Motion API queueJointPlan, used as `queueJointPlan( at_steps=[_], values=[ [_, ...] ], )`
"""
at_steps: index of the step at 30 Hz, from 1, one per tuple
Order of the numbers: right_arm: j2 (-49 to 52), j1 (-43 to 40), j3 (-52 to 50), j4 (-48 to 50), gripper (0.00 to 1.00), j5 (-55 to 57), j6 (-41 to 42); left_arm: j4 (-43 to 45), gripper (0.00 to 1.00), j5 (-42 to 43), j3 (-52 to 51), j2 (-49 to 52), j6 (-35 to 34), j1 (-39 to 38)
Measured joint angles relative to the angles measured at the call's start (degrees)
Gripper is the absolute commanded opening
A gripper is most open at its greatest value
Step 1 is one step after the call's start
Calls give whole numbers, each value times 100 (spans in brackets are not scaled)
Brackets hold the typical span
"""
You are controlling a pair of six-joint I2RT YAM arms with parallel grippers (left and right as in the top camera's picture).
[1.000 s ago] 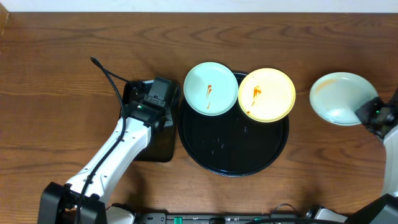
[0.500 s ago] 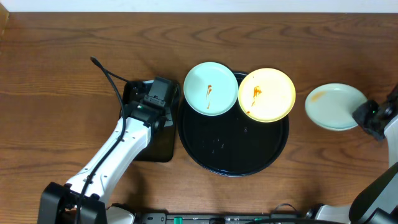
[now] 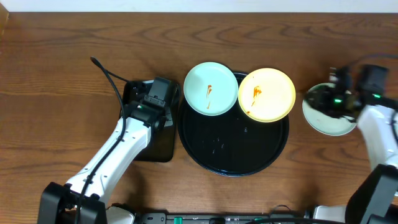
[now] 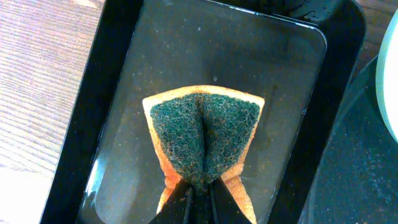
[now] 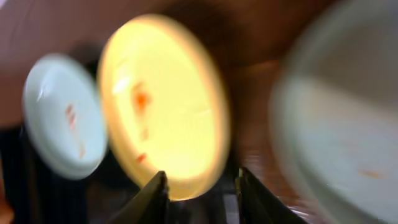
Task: Clean dirty plates on tray and stack at the side
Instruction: 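Grasp the yellow plate rim with right gripper and drag it forward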
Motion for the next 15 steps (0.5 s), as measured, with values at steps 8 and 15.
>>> queueJointPlan(
  at_steps=[8,15],
  values=[
    [0,1539,4,-181,49,1939,459,0,8,0,0,0,0,0],
    [7,1539,4,192,48,3032,802,-2,8,0,0,0,0,0]
  ],
)
